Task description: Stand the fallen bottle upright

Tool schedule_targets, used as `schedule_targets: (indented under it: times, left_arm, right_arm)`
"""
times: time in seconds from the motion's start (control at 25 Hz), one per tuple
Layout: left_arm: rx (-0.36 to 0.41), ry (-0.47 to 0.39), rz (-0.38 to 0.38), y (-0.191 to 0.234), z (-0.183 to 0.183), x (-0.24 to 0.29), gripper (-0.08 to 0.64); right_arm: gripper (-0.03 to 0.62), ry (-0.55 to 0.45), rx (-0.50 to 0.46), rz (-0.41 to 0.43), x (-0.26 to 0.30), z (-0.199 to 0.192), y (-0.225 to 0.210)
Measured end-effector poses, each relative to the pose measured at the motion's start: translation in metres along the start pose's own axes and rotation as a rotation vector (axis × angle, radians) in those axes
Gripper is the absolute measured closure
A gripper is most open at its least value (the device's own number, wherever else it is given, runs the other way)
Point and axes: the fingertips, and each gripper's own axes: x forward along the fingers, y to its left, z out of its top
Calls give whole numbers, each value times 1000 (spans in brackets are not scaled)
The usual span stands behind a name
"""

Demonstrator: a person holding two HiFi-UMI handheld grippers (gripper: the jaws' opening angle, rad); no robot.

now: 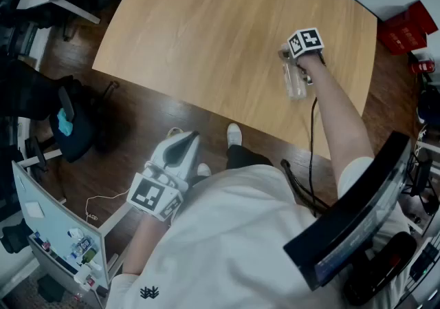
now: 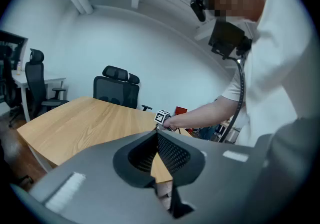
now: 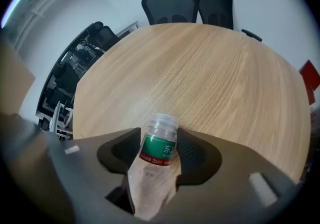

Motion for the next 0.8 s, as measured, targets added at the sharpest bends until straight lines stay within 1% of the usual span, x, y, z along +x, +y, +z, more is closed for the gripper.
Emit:
schedule_targets:
  times: [0.04,0.12,0.2,0.32,0.36,0.4,0.44,0.52,0.68,0.8]
  left_arm:
    - [0,-1,4,4,2,0,560]
    - [-1,-3,10,10,6,2,560]
    - [8,-2,1,8,11,9,560]
    - [41,6,-35,1,19,25,560]
    - [50,11,-49,-2,20,29,560]
    - [58,17,-63,-5,22,33,560]
    - [66,22,-78,-9,23,36,560]
    - [80,35,-106,-17,25,42,560]
    - [110,62,-149,-27,29,51,560]
    - [123,78,-167,-31,27,51,560]
  right_arm:
    - [373,-61,4,9,-9,7,1]
    - [385,-216,9,30,-36,23,3]
    - [388,-434,-24,32,-78,39,2]
    - [391,-795,-180,-36,-147,50,4]
    - [391,-894,-226,-67,-164,47,7]
    - [391,-971,-257,-98,-177,41,9]
    - [391,-1029,-271,-123,-185,35,9]
    - [393,-1108,-255,-155,-191,20,8]
    - [394,-1210,-187,-216,-198,-6,9]
    - [393,-1264,-169,-252,-203,-28,22]
